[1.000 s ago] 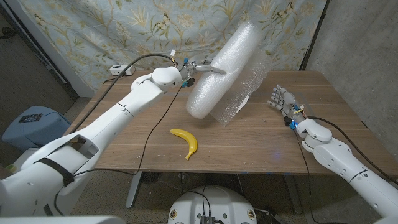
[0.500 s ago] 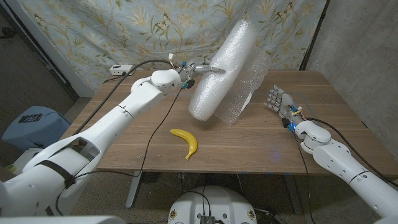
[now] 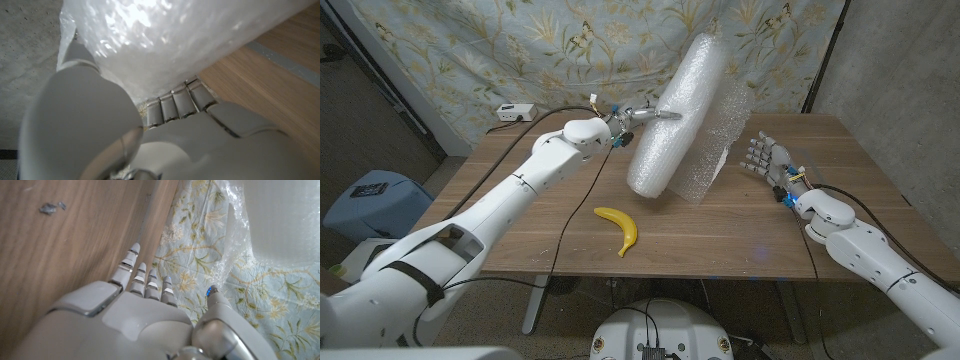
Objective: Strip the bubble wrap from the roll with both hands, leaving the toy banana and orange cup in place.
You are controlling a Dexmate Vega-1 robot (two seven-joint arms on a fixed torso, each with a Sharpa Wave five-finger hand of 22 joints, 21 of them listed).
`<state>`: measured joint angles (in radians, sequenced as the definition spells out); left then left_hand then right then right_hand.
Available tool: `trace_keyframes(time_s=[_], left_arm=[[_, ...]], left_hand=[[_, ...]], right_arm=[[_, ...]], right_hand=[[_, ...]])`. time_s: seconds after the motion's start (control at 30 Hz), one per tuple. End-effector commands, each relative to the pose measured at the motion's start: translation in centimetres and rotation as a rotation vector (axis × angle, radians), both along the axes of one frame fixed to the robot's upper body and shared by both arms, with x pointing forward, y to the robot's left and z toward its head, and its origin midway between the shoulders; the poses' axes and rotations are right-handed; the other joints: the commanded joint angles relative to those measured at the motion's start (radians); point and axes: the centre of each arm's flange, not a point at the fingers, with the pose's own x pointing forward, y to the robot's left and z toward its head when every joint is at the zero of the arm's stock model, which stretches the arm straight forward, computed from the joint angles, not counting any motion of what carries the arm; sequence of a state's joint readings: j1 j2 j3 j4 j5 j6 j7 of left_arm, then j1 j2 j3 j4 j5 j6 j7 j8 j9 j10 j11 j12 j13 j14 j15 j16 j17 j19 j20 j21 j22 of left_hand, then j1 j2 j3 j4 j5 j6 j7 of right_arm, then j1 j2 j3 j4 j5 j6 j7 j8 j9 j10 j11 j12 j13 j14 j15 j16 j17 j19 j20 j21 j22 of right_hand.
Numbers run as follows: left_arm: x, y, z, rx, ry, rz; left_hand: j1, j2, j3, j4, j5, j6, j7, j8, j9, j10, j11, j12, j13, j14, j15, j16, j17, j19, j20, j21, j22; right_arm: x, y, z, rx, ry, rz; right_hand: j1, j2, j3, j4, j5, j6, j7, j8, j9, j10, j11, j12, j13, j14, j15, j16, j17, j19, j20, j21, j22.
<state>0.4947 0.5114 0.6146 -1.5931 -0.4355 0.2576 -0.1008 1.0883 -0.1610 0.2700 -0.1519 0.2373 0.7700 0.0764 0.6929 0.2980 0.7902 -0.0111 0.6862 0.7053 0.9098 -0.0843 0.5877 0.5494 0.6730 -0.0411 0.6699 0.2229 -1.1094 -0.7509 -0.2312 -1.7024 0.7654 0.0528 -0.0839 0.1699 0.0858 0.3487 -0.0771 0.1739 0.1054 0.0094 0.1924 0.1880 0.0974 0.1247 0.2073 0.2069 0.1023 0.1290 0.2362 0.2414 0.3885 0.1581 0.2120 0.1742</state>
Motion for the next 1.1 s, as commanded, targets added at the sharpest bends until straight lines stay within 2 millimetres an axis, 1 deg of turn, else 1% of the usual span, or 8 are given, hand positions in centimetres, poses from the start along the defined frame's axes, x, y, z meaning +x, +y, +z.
trace_keyframes(time_s=[0.03,0.23,0.3,0.4,0.43,0.67,1.03,1.1], left_arm=[[0.9,-0.3,-1.5,-0.045,0.057,-0.034],[1.2,-0.7,-1.9,-0.064,0.075,-0.052],[1.3,-0.9,-2.0,-0.066,0.081,-0.060],[1.4,-1.0,-2.2,-0.073,0.090,-0.065],[1.4,-1.1,-2.2,-0.075,0.093,-0.068],[1.8,-1.3,-2.8,-0.098,0.121,-0.086],[2.4,-1.3,-4.0,-0.152,0.168,-0.103],[2.6,-1.2,-4.3,-0.157,0.175,-0.103]], left_hand=[[0.181,0.190,0.007,0.003,0.007,0.096,-0.085,0.007,0.011,0.126,-0.117,-0.006,0.008,0.155,-0.146,-0.003,0.004,-0.005,0.002,0.012,0.002],[0.179,0.192,0.006,0.003,0.008,0.096,-0.088,0.007,0.012,0.130,-0.121,-0.010,0.006,0.156,-0.145,-0.004,0.005,-0.008,0.001,0.016,0.001],[0.179,0.192,0.006,0.003,0.008,0.097,-0.089,0.007,0.011,0.129,-0.117,-0.011,0.009,0.156,-0.145,-0.005,0.006,-0.009,0.001,0.017,0.001],[0.178,0.192,0.005,0.003,0.009,0.098,-0.084,0.008,0.011,0.130,-0.117,-0.011,0.011,0.155,-0.145,-0.006,0.007,-0.011,0.001,0.019,0.001],[0.180,0.193,0.006,0.002,0.009,0.098,-0.086,0.008,0.011,0.132,-0.121,-0.012,0.010,0.155,-0.145,-0.007,0.006,-0.011,0.002,0.020,0.001],[0.177,0.193,0.005,0.003,0.010,0.098,-0.090,0.008,0.011,0.133,-0.117,-0.016,0.012,0.158,-0.145,-0.008,0.009,-0.013,0.001,0.026,0.000],[0.174,0.194,0.002,0.003,0.011,0.097,-0.085,0.010,0.012,0.136,-0.117,-0.021,0.018,0.158,-0.146,-0.009,0.014,-0.019,0.002,0.033,-0.002],[0.174,0.196,0.003,0.003,0.012,0.100,-0.087,0.011,0.012,0.135,-0.117,-0.022,0.020,0.158,-0.144,-0.011,0.013,-0.020,0.001,0.035,-0.002]], right_arm=[[-0.9,-0.1,0.7,-0.048,0.020,0.016],[-1.2,0.0,0.8,-0.062,0.024,0.040],[-1.3,0.0,0.9,-0.067,0.019,0.049],[-1.4,0.1,1.0,-0.066,0.022,0.051],[-1.4,0.2,1.0,-0.071,0.020,0.055],[-1.8,0.5,1.1,-0.081,0.030,0.067],[-2.5,1.2,1.9,-0.134,0.054,0.088],[-2.5,1.4,2.1,-0.151,0.051,0.100]], right_hand=[[0.006,-0.014,-0.001,-0.011,0.001,-0.001,0.010,0.002,0.004,0.002,0.010,0.008,0.005,0.008,0.018,0.005,-0.001,0.002,0.014,0.005,0.004],[0.016,-0.026,-0.002,-0.025,0.002,-0.009,0.018,0.000,0.004,0.009,0.023,0.009,0.006,0.015,0.031,0.003,-0.006,-0.003,0.019,0.000,0.004],[0.020,-0.032,-0.002,-0.030,0.003,-0.015,0.026,-0.001,0.004,0.012,0.028,0.010,0.006,0.020,0.039,0.003,-0.008,-0.003,0.020,-0.001,0.004],[0.026,-0.038,-0.002,-0.038,0.003,-0.016,0.033,-0.001,0.004,0.019,0.035,0.013,0.007,0.031,0.044,0.005,-0.010,0.002,0.022,0.000,0.004],[0.027,-0.038,-0.002,-0.038,0.004,-0.016,0.034,-0.001,0.004,0.020,0.035,0.013,0.007,0.032,0.045,0.006,-0.011,0.003,0.021,0.000,0.004],[0.037,-0.045,-0.001,-0.049,0.005,-0.022,0.043,-0.001,0.004,0.028,0.047,0.016,0.009,0.042,0.052,0.006,-0.015,0.007,0.027,0.000,0.004],[0.050,-0.057,-0.002,-0.062,0.006,-0.030,0.062,-0.001,0.004,0.041,0.068,0.020,0.012,0.058,0.062,0.006,-0.021,0.026,0.032,0.004,0.004],[0.054,-0.060,-0.002,-0.066,0.006,-0.042,0.066,-0.005,0.004,0.035,0.077,0.017,0.013,0.060,0.064,0.005,-0.022,0.029,0.036,0.004,0.004]])
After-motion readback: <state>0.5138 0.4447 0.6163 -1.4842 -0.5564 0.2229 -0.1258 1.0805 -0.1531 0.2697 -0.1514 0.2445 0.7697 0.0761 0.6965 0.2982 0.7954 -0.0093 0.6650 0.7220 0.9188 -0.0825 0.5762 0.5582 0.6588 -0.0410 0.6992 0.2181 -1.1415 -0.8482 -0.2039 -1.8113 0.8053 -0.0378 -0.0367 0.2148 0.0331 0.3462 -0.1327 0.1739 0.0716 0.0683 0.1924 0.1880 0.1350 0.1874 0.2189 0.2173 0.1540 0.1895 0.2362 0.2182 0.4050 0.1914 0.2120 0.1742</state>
